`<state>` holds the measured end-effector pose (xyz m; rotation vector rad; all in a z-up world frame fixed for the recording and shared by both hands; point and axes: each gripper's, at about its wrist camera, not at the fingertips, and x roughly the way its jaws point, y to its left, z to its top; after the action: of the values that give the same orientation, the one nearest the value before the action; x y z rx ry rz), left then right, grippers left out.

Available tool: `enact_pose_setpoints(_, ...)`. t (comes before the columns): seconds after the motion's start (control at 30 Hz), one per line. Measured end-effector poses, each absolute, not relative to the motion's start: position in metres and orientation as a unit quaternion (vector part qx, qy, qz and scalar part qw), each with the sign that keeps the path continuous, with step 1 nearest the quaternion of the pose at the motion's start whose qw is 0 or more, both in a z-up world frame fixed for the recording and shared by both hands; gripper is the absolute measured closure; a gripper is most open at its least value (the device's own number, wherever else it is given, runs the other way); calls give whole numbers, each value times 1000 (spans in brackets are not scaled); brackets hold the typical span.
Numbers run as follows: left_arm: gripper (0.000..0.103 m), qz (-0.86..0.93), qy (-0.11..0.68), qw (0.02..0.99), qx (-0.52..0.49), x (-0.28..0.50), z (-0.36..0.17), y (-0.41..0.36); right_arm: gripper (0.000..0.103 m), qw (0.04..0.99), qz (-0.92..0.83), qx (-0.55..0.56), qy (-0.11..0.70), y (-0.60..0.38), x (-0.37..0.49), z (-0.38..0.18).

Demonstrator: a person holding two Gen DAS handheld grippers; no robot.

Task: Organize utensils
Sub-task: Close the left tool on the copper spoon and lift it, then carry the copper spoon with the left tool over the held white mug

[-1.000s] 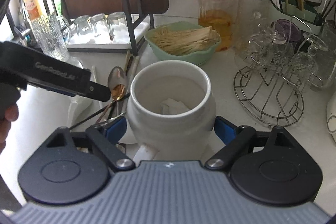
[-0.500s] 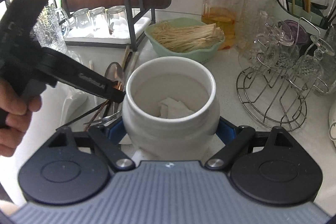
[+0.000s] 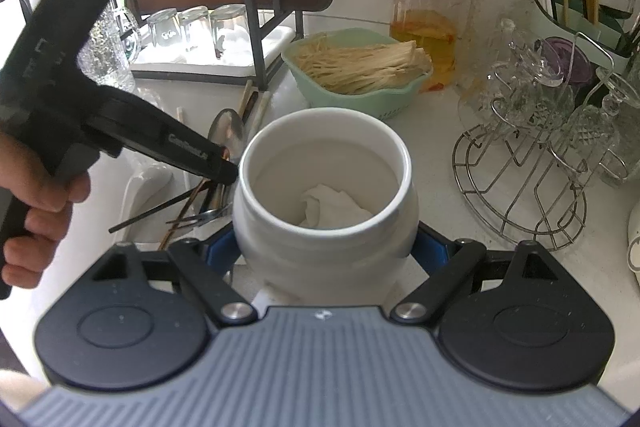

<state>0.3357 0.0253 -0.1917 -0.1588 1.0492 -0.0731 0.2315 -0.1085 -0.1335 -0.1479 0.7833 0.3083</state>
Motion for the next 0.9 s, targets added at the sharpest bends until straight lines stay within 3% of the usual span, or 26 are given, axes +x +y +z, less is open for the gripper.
enact_pose_setpoints(0.9, 70, -39, 416, 906, -75, 218, -115, -13, 12, 918, 158, -77, 356, -112, 164, -132)
